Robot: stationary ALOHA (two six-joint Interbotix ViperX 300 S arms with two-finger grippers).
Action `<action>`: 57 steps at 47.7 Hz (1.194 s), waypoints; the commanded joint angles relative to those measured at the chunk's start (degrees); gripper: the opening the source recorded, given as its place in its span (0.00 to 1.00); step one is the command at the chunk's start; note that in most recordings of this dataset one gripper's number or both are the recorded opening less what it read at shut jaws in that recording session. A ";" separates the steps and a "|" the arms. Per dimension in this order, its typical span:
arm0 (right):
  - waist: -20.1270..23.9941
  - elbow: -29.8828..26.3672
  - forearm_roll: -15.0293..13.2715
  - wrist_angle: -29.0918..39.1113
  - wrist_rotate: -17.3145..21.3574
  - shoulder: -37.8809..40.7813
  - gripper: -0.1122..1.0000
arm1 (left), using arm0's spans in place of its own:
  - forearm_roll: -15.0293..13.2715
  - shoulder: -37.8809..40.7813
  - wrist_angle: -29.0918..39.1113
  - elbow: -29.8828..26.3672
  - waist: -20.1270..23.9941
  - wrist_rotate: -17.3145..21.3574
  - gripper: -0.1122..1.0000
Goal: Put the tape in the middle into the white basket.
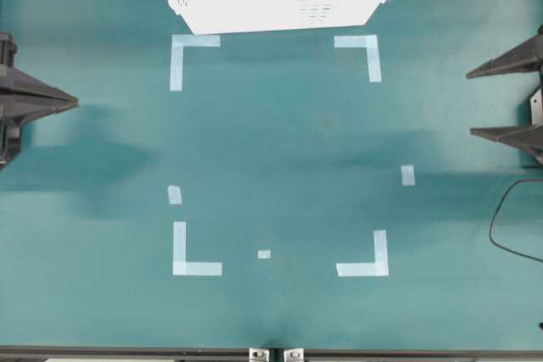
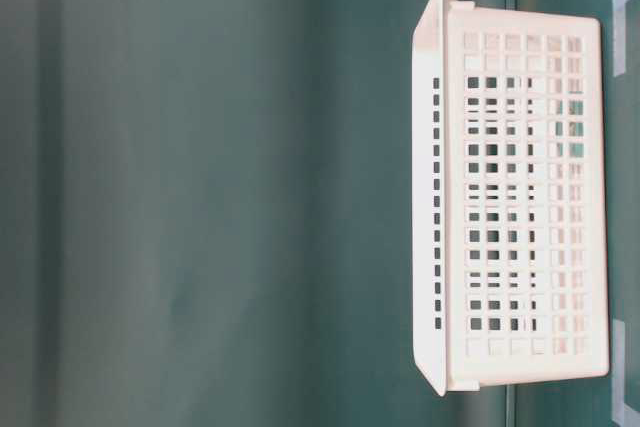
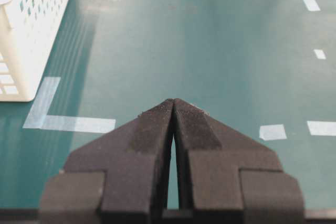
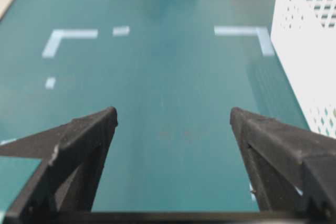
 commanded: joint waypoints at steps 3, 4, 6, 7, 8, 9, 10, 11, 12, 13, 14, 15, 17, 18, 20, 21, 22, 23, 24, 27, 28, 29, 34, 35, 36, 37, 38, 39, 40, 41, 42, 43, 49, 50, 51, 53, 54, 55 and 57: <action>0.09 0.09 -0.09 1.14 0.09 0.26 0.97 | -0.09 0.44 -0.18 -0.62 0.26 0.09 0.00; 0.00 0.18 -0.18 1.23 0.00 0.26 0.97 | -0.09 0.44 -0.18 -0.62 0.26 0.09 0.00; 0.00 0.53 -0.09 1.14 0.00 0.26 0.97 | -0.09 0.44 -0.18 -0.62 0.26 0.09 0.00; 0.09 0.62 -0.09 1.23 0.00 0.26 0.97 | -0.09 0.44 -0.18 -0.62 0.26 0.09 0.00; 0.00 0.79 -0.09 1.14 0.00 0.26 0.97 | -0.09 0.44 -0.18 -0.62 0.26 0.09 0.00; 0.09 0.97 -0.09 1.23 0.00 0.26 0.97 | -0.09 0.44 -0.18 -0.62 0.26 0.09 0.00; 0.00 1.05 -0.09 1.23 0.09 0.26 0.97 | -0.09 0.44 -0.09 -0.62 0.26 0.09 0.00; 0.09 1.23 -0.09 1.23 0.09 0.26 0.97 | 0.00 0.44 -0.18 -0.62 0.26 0.09 0.00; 0.09 1.32 -0.09 1.23 0.09 0.26 0.97 | -0.09 0.44 -0.18 -0.62 0.26 0.09 0.00; 0.09 1.41 -0.09 1.23 0.18 0.26 0.97 | -0.09 0.44 -0.18 -0.62 0.26 0.09 0.00; 0.00 1.58 -0.09 1.23 0.18 0.26 0.97 | -0.09 0.44 -0.18 -0.62 0.26 0.09 0.00; 0.00 1.67 -0.09 1.23 0.09 0.26 0.97 | -0.09 0.44 -0.18 -0.62 0.26 0.09 0.00; 0.00 2.11 -0.09 1.23 0.18 0.26 0.97 | -0.09 0.44 -0.09 -0.62 0.26 0.09 0.00; 0.09 2.20 -0.09 1.23 0.18 0.26 0.97 | -0.09 0.44 -0.18 -0.62 0.26 0.09 0.00; 0.00 2.55 -0.09 1.32 0.18 0.26 0.97 | -0.09 0.44 -0.18 -0.62 0.26 0.09 0.00; 0.00 2.72 -0.09 1.41 0.18 0.26 0.97 | -0.09 0.44 -0.18 -0.62 0.26 0.09 0.00; 0.09 2.90 -0.09 1.58 0.18 0.26 0.97 | -0.09 0.44 -0.18 -0.62 0.26 0.09 0.00; 0.09 2.90 0.09 1.85 0.18 0.26 0.97 | -0.09 0.44 -0.18 -0.62 0.26 0.09 0.00; 0.00 3.08 0.09 2.11 0.18 0.26 0.97 | -0.09 0.44 -0.18 -0.62 0.26 0.09 0.00; 0.09 3.08 0.09 3.34 0.18 0.26 0.97 | -0.09 0.44 -0.18 -0.62 0.26 0.09 0.00; 0.09 3.08 0.09 3.96 0.18 0.26 0.97 | -0.09 0.44 -0.18 -0.62 0.26 0.09 0.00; 0.09 3.16 0.09 4.75 0.18 0.35 0.97 | -0.09 0.44 -0.18 -0.62 0.26 0.09 0.00; 0.00 3.16 0.09 8.17 0.35 0.35 0.97 | -0.09 0.44 -0.18 -0.62 0.26 0.09 0.00; 0.09 3.16 0.18 8.70 0.35 0.35 0.97 | -0.09 0.44 -0.18 -0.62 0.26 0.09 0.00; 0.09 3.16 0.35 9.05 0.44 0.26 0.97 | -0.09 0.44 -0.18 -0.62 0.26 0.09 0.00; 0.09 3.16 0.44 9.05 0.79 0.26 0.97 | -0.09 0.44 -0.18 -0.62 0.26 0.09 0.00; 0.00 3.16 0.44 9.23 1.14 0.26 0.97 | 0.00 0.44 -0.09 -0.62 0.26 0.09 0.00; 0.00 3.16 0.53 9.23 1.58 0.18 0.97 | -0.09 0.44 -0.18 -0.62 0.26 0.09 0.00; 0.00 3.25 0.44 9.23 2.11 0.18 0.97 | -0.09 0.44 -0.18 -0.62 0.26 0.09 0.00; 0.09 3.34 0.44 9.32 2.55 0.18 0.97 | -0.09 0.44 -0.18 -0.62 0.26 0.09 0.00; 0.00 3.43 0.35 9.32 3.16 0.18 0.97 | -0.09 0.44 -0.18 -0.62 0.26 0.09 0.00; 0.00 3.60 0.26 9.32 3.69 0.18 0.97 | -0.09 0.44 -0.18 -0.62 0.26 0.09 0.00; 0.09 4.48 -0.26 9.23 5.63 0.09 0.97 | -0.09 0.44 -0.09 -0.62 0.26 0.09 0.00; 0.00 4.66 -0.35 9.14 5.63 0.09 0.97 | -0.09 0.44 -0.18 -0.62 0.26 0.09 0.00; 0.09 4.75 -0.53 9.05 5.63 0.09 0.97 | -0.09 0.44 -0.18 -0.62 0.26 0.09 0.00; 0.09 4.83 -0.70 9.05 5.63 0.09 0.97 | -0.09 0.44 -0.18 -0.62 0.26 0.09 0.00; 0.00 4.83 -0.88 8.96 5.63 0.09 0.97 | -0.09 0.44 -0.18 -0.62 0.26 0.09 0.00; 0.09 4.83 -0.88 8.96 5.63 0.09 0.97 | -0.09 0.44 -0.18 -0.62 0.26 0.09 0.00; 0.00 4.75 -1.14 8.88 5.63 0.09 0.97 | -0.09 0.44 -0.18 -0.62 0.26 0.09 0.00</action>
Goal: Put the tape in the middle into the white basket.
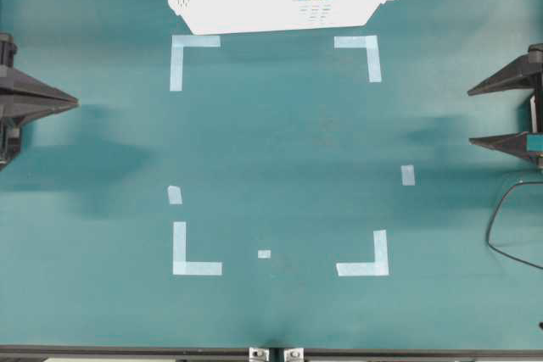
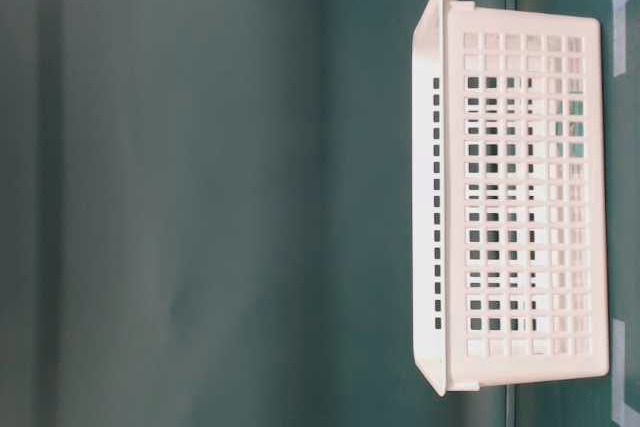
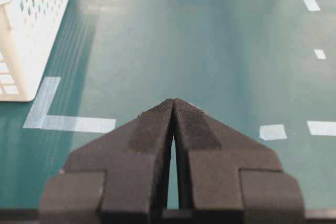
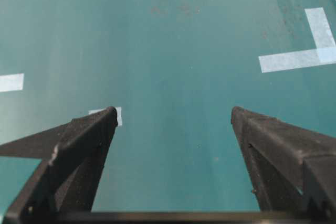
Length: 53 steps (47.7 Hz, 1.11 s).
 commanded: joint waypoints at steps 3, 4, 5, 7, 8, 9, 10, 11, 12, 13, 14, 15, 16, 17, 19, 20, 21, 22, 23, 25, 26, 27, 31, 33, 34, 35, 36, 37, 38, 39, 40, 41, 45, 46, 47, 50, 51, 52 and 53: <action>0.00 -0.70 -0.97 -0.97 0.09 0.44 0.97 | 0.00 0.44 -0.26 -0.70 0.26 0.09 0.00; 0.00 -0.79 -1.23 -1.14 0.09 0.35 0.97 | -0.09 0.44 -0.26 -0.70 0.26 0.09 0.00; 0.09 -0.70 -1.76 -1.67 -0.09 0.44 0.97 | -0.09 0.44 -0.26 -0.70 0.26 0.09 0.00; 0.00 -0.62 -2.72 -2.46 -0.26 0.35 0.97 | -0.09 0.44 -0.26 -0.70 0.26 0.09 0.00; 0.09 -0.62 -3.34 -2.99 -0.26 0.44 0.97 | -0.09 0.35 -0.26 -0.70 0.26 0.09 0.00; 0.00 -0.53 -4.13 -3.60 -0.26 0.44 0.97 | 0.00 0.44 -0.26 -0.70 0.26 0.09 0.00; 0.09 -0.53 -4.92 -4.13 -0.26 0.35 0.96 | -0.09 0.44 -0.18 -0.70 0.26 0.09 0.00; 0.00 -0.44 -5.71 -4.66 -0.26 0.44 0.97 | 0.00 0.44 -0.26 -0.70 0.26 0.09 0.00; 0.00 -0.44 -6.42 -5.19 -0.18 0.44 0.97 | -0.09 0.44 -0.26 -0.70 0.26 0.09 0.00; 0.09 -0.35 -7.21 -5.71 -0.09 0.44 0.97 | -0.09 0.44 -0.26 -0.70 0.26 0.09 0.00; 0.00 -0.26 -7.91 -6.24 -0.09 0.44 0.97 | 0.00 0.44 -0.26 -0.70 0.26 0.09 0.00; 0.00 -0.18 -8.44 -6.68 -0.09 0.53 0.96 | -0.09 0.44 -0.26 -0.70 0.26 0.09 0.00; 0.09 0.00 -8.96 -6.94 0.00 0.53 0.97 | -0.09 0.44 -0.26 -0.70 0.26 0.09 0.00; 0.00 0.09 -9.49 -7.21 0.00 0.53 0.97 | -0.09 0.44 -0.26 -0.70 0.26 0.09 0.00; 0.00 0.44 -10.11 -7.56 0.09 0.53 0.97 | -0.09 0.44 -0.26 -0.70 0.26 0.09 0.00; 0.00 0.62 -10.28 -7.82 0.18 0.53 0.97 | -0.09 0.44 -0.26 -0.70 0.26 0.09 0.00; 0.00 0.97 -10.37 -7.91 0.18 0.53 0.97 | -0.09 0.44 -0.26 -0.70 0.26 0.09 0.00; 0.09 1.05 -10.46 -8.09 0.26 0.53 0.97 | -0.09 0.44 -0.26 -0.70 0.26 0.09 0.00; 0.09 1.14 -10.37 -8.26 0.26 0.53 0.97 | -0.09 0.44 -0.26 -0.70 0.26 0.09 0.00; 0.00 1.32 -10.46 -8.61 0.26 0.44 0.97 | -0.09 0.44 -0.26 -0.70 0.26 0.09 0.00; 0.00 1.41 -10.46 -8.70 0.26 0.35 0.97 | -0.09 0.44 -0.18 -0.70 0.26 0.09 0.00; 0.00 1.49 -10.46 -8.88 0.26 0.44 0.97 | -0.09 0.44 -0.26 -0.70 0.26 0.09 0.00; 0.00 1.67 -10.46 -9.05 0.26 0.35 0.97 | -0.09 0.44 -0.18 -0.70 0.26 0.09 0.00; 0.00 1.67 -10.46 -9.05 0.26 0.35 0.97 | 0.00 0.44 -0.26 -0.70 0.26 0.09 0.00; 0.00 1.67 -10.55 -9.05 0.18 0.26 0.97 | -0.09 0.44 -0.18 -0.70 0.26 0.09 0.00; 0.09 1.67 -10.72 -9.05 0.18 0.18 0.97 | -0.09 0.44 -0.26 -0.70 0.26 0.09 0.00; 0.00 1.67 -10.72 -9.23 -0.09 0.00 0.97 | -0.09 0.44 -0.26 -0.70 0.26 0.09 0.00; 0.09 1.76 -10.90 -9.23 -0.35 -0.09 0.97 | -0.09 0.44 -0.26 -0.70 0.26 0.09 0.00; 0.00 1.85 -11.07 -9.32 -0.53 -0.18 0.97 | -0.09 0.44 -0.26 -0.70 0.26 0.09 0.00; 0.00 1.85 -11.25 -9.40 -0.53 -0.35 0.97 | -0.09 0.44 -0.26 -0.70 0.26 0.09 0.00; 0.00 1.93 -11.60 -9.40 -0.53 -0.53 0.97 | -0.09 0.44 -0.26 -0.70 0.26 0.09 0.00; 0.00 1.93 -11.87 -9.49 -0.53 -0.62 0.97 | -0.09 0.44 -0.26 -0.70 0.26 0.09 0.00; 0.00 2.37 -12.74 -9.84 -0.44 -1.14 0.97 | -0.09 0.44 -0.26 -0.70 0.26 0.09 0.00; 0.00 2.46 -12.92 -9.93 -0.44 -1.23 0.97 | -0.09 0.44 -0.18 -0.70 0.26 0.09 0.00; 0.00 2.55 -13.01 -10.11 -0.44 -1.32 0.97 | -0.09 0.44 -0.26 -0.70 0.26 0.09 0.00; 0.00 2.81 -13.01 -10.55 -0.35 -1.67 0.97 | -0.09 0.44 -0.26 -0.70 0.26 0.09 0.00; 0.00 2.90 -13.01 -10.72 -0.26 -1.85 0.97 | -0.09 0.44 -0.26 -0.79 0.26 0.09 0.00; 0.00 2.99 -13.01 -10.81 -0.26 -1.93 0.97 | -0.09 0.44 -0.26 -0.70 0.26 0.09 0.00; 0.09 2.99 -13.01 -11.07 -0.18 -1.93 0.97 | -0.09 0.44 -0.26 -0.70 0.26 0.09 0.00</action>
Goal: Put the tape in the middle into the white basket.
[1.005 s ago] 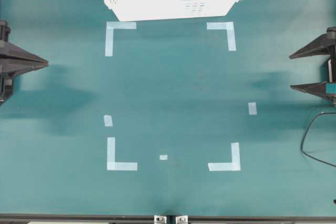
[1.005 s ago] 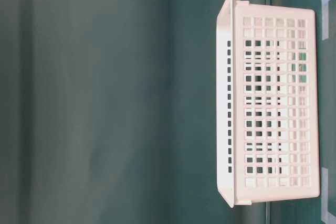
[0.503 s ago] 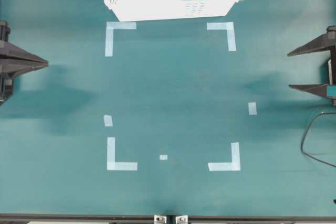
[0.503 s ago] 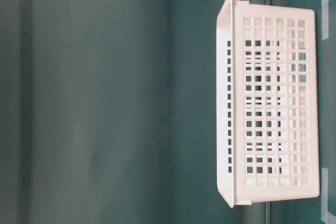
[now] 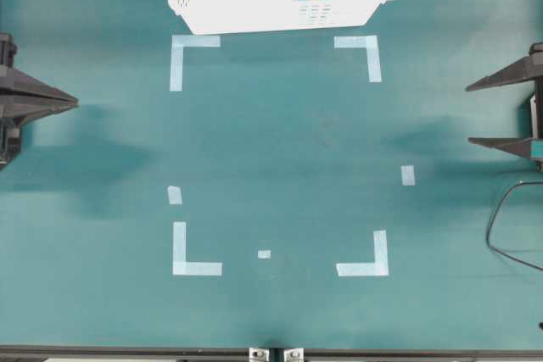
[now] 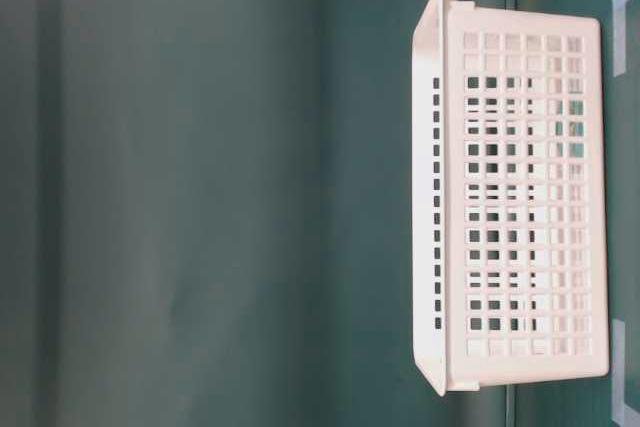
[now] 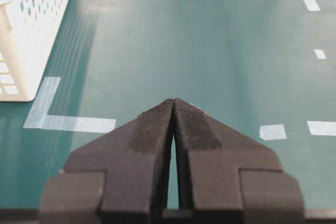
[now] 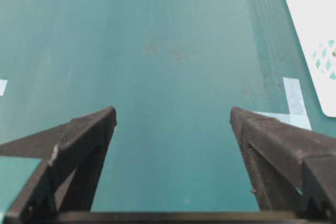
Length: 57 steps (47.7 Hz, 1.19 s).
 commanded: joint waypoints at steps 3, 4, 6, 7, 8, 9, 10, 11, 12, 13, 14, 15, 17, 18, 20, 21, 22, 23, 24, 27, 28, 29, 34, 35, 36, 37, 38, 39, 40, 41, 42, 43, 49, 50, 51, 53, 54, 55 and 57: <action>0.00 -0.62 -0.18 -0.97 0.26 0.26 0.97 | 0.00 0.44 -0.26 -0.70 0.18 0.09 0.00; 0.00 -0.62 -0.18 -0.88 0.26 0.18 0.97 | -0.09 0.44 -0.26 -0.70 0.18 0.09 0.00; 0.00 -0.44 -0.18 -1.05 0.35 0.26 0.97 | -0.09 0.44 -0.26 -0.70 0.18 0.09 0.00; 0.00 -0.44 -0.18 -1.05 0.35 0.44 0.97 | -0.09 0.44 -0.26 -0.70 0.18 0.09 0.00; 0.09 -0.35 -0.18 -1.05 0.35 0.44 0.97 | -0.09 0.44 -0.26 -0.70 0.18 0.09 0.00; 0.00 -0.26 -0.18 -1.05 0.35 0.44 0.97 | -0.09 0.44 -0.18 -0.70 0.18 0.09 0.00; 0.00 -0.26 -0.18 -1.05 0.26 0.44 0.97 | -0.09 0.44 -0.18 -0.70 0.18 0.09 0.00; 0.09 -0.26 -0.18 -1.05 0.35 0.44 0.97 | -0.09 0.44 -0.26 -0.70 0.18 0.09 0.00; 0.00 -0.26 -0.18 -1.05 0.35 0.44 0.97 | -0.09 0.44 -0.26 -0.70 0.18 0.09 0.00; 0.00 -0.26 -0.18 -1.05 0.35 0.44 0.97 | -0.09 0.44 -0.26 -0.70 0.18 0.09 0.00; 0.00 -0.26 -0.18 -1.14 0.35 0.44 0.97 | -0.09 0.44 -0.26 -0.70 0.18 0.09 0.00; 0.00 -0.26 -0.18 -1.05 0.35 0.44 0.97 | -0.09 0.44 -0.26 -0.70 0.18 0.09 0.00; 0.00 -0.26 -0.18 -1.05 0.35 0.44 0.97 | -0.09 0.44 -0.26 -0.79 0.18 0.09 0.00; 0.00 -0.26 -0.18 -1.05 0.35 0.44 0.97 | -0.09 0.44 -0.26 -0.70 0.18 0.09 0.00; 0.00 -0.26 -0.18 -1.05 0.26 0.44 0.97 | -0.09 0.44 -0.26 -0.70 0.18 0.09 0.00; 0.00 -0.18 -0.18 -1.05 0.26 0.44 0.97 | -0.09 0.44 -0.26 -0.70 0.18 0.09 0.00; 0.00 -0.26 -0.18 -1.05 0.26 0.26 0.97 | -0.09 0.44 -0.26 -0.70 0.18 0.09 0.00; 0.00 -0.18 -0.18 -1.05 0.26 0.26 0.97 | -0.09 0.44 -0.18 -0.70 0.18 0.09 0.00; 0.00 -0.18 -0.18 -1.05 0.26 0.26 0.97 | -0.09 0.44 -0.26 -0.70 0.18 0.09 0.00; 0.00 -0.18 -0.18 -1.05 0.26 0.18 0.97 | -0.09 0.44 -0.26 -0.79 0.18 0.09 0.00; 0.00 -0.18 -0.18 -1.05 0.35 0.18 0.97 | -0.09 0.44 -0.18 -0.70 0.18 0.09 0.00; 0.00 -0.09 -0.26 -1.05 0.26 0.18 0.97 | -0.09 0.44 -0.18 -0.70 0.18 0.09 0.00; 0.00 0.09 -0.18 -1.49 0.26 0.18 0.97 | -0.09 0.44 -0.26 -0.70 0.18 0.09 0.00; 0.00 0.18 -0.18 -1.58 0.26 0.18 0.97 | -0.09 0.44 -0.26 -0.70 0.18 0.09 0.00; 0.09 0.35 -0.18 -1.76 0.26 0.18 0.97 | -0.09 0.44 -0.26 -0.70 0.18 0.09 0.00; 0.00 0.35 -0.18 -2.02 0.26 0.18 0.97 | -0.09 0.44 -0.18 -0.70 0.18 0.09 0.00; 0.00 0.53 -0.18 -2.20 0.26 0.18 0.97 | -0.09 0.44 -0.26 -0.70 0.18 0.09 0.00; 0.00 0.62 -0.18 -2.37 0.26 0.18 0.97 | -0.09 0.44 -0.26 -0.70 0.18 0.09 0.00; 0.00 0.79 -0.18 -2.64 0.26 0.18 0.97 | 0.00 0.44 -0.26 -0.70 0.18 0.09 0.00; 0.09 0.97 -0.18 -2.90 0.26 0.18 0.97 | -0.09 0.44 -0.26 -0.70 0.18 0.09 0.00; 0.00 1.14 -0.18 -3.16 0.26 0.18 0.97 | -0.09 0.44 -0.26 -0.70 0.18 0.09 0.00; 0.00 1.23 -0.18 -3.43 0.26 0.18 0.97 | -0.09 0.44 -0.18 -0.70 0.18 0.09 0.00; 0.09 2.55 -0.18 -5.62 0.26 0.18 0.97 | -0.09 0.44 -0.26 -0.70 0.18 0.09 0.00; 0.09 2.72 -0.18 -5.80 0.26 0.18 0.97 | -0.09 0.44 -0.26 -0.70 0.18 0.09 0.00; 0.00 2.90 -0.18 -6.06 0.26 0.18 0.97 | -0.09 0.44 -0.26 -0.70 0.18 0.09 0.00; 0.00 3.16 -0.18 -6.59 0.26 0.18 0.97 | -0.09 0.44 -0.26 -0.70 0.18 0.09 0.00; 0.09 3.34 -0.18 -6.86 0.26 0.18 0.97 | -0.09 0.44 -0.26 -0.70 0.18 0.09 0.00; 0.00 3.43 -0.18 -7.12 0.26 0.18 0.97 | -0.09 0.44 -0.26 -0.70 0.18 0.09 0.00; 0.09 3.60 -0.18 -7.47 0.26 0.18 0.97 | -0.09 0.44 -0.26 -0.70 0.18 0.09 0.00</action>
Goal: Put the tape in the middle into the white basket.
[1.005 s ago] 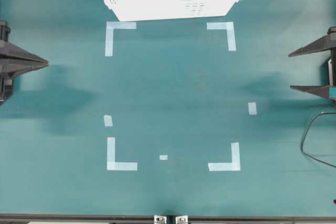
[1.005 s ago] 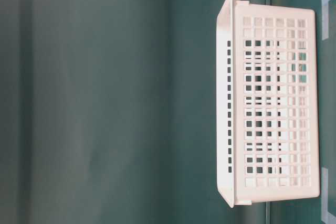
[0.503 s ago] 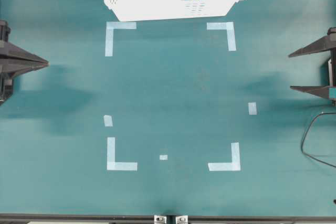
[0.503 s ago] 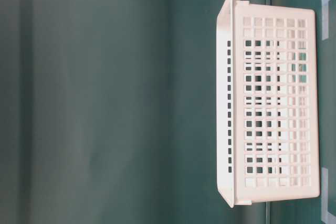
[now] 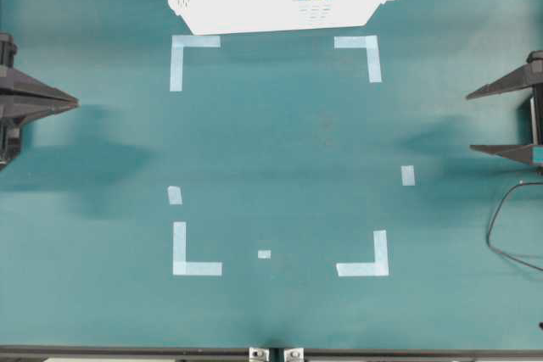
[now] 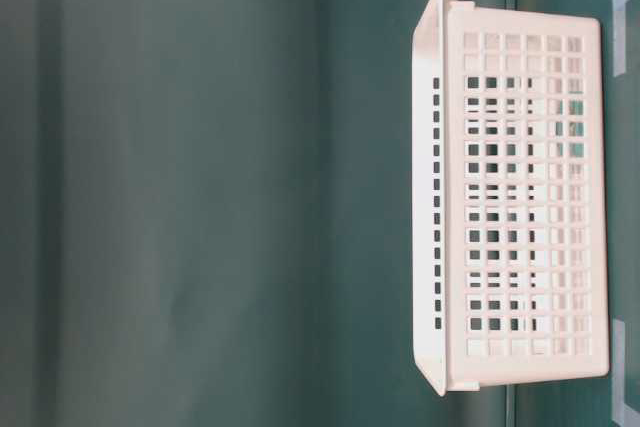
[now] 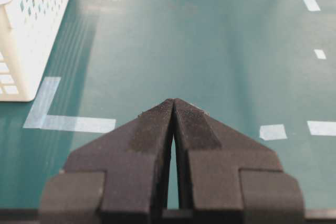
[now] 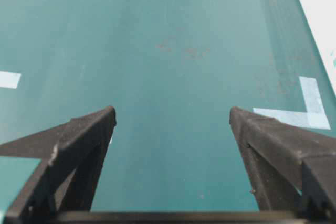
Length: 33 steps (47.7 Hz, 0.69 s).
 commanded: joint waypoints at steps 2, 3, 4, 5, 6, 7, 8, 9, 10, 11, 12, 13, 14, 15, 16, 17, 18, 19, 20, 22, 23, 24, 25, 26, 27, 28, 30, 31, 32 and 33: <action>0.00 -0.26 -0.09 -1.49 0.00 0.35 0.97 | -0.09 0.44 -0.26 -0.70 0.26 0.09 0.00; 0.00 -0.18 -0.09 -1.58 0.00 0.35 0.97 | -0.09 0.44 -0.26 -0.70 0.26 0.09 0.00; 0.09 -0.18 -0.09 -1.67 0.00 0.35 0.97 | -0.09 0.44 -0.26 -0.70 0.26 0.09 0.00; 0.00 -0.18 -0.09 -1.67 0.00 0.35 0.97 | -0.09 0.44 -0.26 -0.70 0.26 0.09 0.00; 0.00 -0.18 -0.09 -1.67 0.00 0.35 0.97 | -0.09 0.44 -0.18 -0.70 0.26 0.09 0.00; 0.00 -0.09 -0.09 -1.67 0.00 0.35 0.97 | -0.09 0.44 -0.26 -0.70 0.26 0.09 0.00; 0.00 -0.09 -0.18 -1.67 0.00 0.35 0.97 | -0.09 0.44 -0.18 -0.70 0.26 0.09 0.00; 0.09 -0.09 -0.09 -1.67 0.00 0.35 0.97 | -0.09 0.44 -0.26 -0.70 0.26 0.09 0.00; 0.00 -0.18 -0.18 -1.67 0.00 0.35 0.97 | -0.09 0.44 -0.26 -0.70 0.26 0.09 0.00; 0.00 -0.18 -0.09 -1.67 0.00 0.35 0.97 | -0.09 0.44 -0.26 -0.70 0.26 0.09 0.00; 0.09 -0.18 -0.09 -1.67 0.00 0.35 0.97 | -0.09 0.44 -0.26 -0.70 0.26 0.09 0.00; 0.00 -0.18 -0.09 -1.67 0.00 0.35 0.97 | -0.09 0.44 -0.26 -0.70 0.26 0.09 0.00; 0.00 -0.09 -0.09 -1.67 0.00 0.35 0.97 | -0.09 0.44 -0.26 -0.70 0.26 0.09 0.00; 0.00 -0.09 -0.09 -1.67 0.00 0.35 0.97 | -0.09 0.44 -0.26 -0.70 0.26 0.09 0.00; 0.00 -0.18 -0.09 -1.67 0.00 0.35 0.97 | -0.09 0.44 -0.26 -0.70 0.26 0.09 0.00; 0.09 -0.18 -0.09 -1.67 0.00 0.35 0.97 | -0.09 0.44 -0.26 -0.70 0.26 0.09 0.00; 0.00 -0.18 -0.09 -1.67 0.00 0.35 0.97 | -0.09 0.44 -0.26 -0.70 0.26 0.09 0.00; 0.00 -0.18 -0.09 -1.67 0.00 0.35 0.97 | -0.09 0.44 -0.26 -0.70 0.26 0.09 0.00; 0.00 -0.09 -0.09 -1.67 0.00 0.35 0.97 | -0.09 0.44 -0.18 -0.70 0.26 0.09 0.00; 0.09 -0.09 -0.09 -1.67 0.00 0.35 0.97 | -0.09 0.44 -0.18 -0.70 0.26 0.09 0.00; 0.00 -0.18 -0.09 -1.67 0.00 0.35 0.97 | -0.09 0.44 -0.18 -0.70 0.26 0.09 0.00; 0.09 -0.18 -0.09 -1.67 0.00 0.35 0.97 | -0.09 0.44 -0.26 -0.70 0.26 0.09 0.00; 0.00 -0.18 -0.09 -1.67 0.00 0.35 0.97 | -0.09 0.44 -0.26 -0.70 0.26 0.09 0.00; 0.00 -0.09 -0.09 -1.67 0.00 0.35 0.97 | -0.09 0.44 -0.26 -0.70 0.26 0.09 0.00; 0.00 -0.09 -0.09 -1.67 0.00 0.35 0.97 | -0.09 0.44 -0.26 -0.70 0.26 0.09 0.00; 0.00 -0.09 -0.09 -1.67 0.00 0.35 0.97 | -0.09 0.44 -0.26 -0.70 0.26 0.09 0.00; 0.00 -0.09 -0.09 -1.67 0.00 0.35 0.97 | 0.00 0.44 -0.26 -0.70 0.26 0.09 0.00; 0.00 -0.18 -0.09 -1.67 0.00 0.35 0.97 | -0.09 0.44 -0.26 -0.70 0.26 0.09 0.00; 0.09 -0.09 -0.09 -1.67 0.00 0.35 0.97 | -0.09 0.44 -0.26 -0.70 0.26 0.09 0.00; 0.00 -0.09 -0.09 -1.67 0.00 0.35 0.97 | -0.09 0.44 -0.26 -0.70 0.26 0.09 0.00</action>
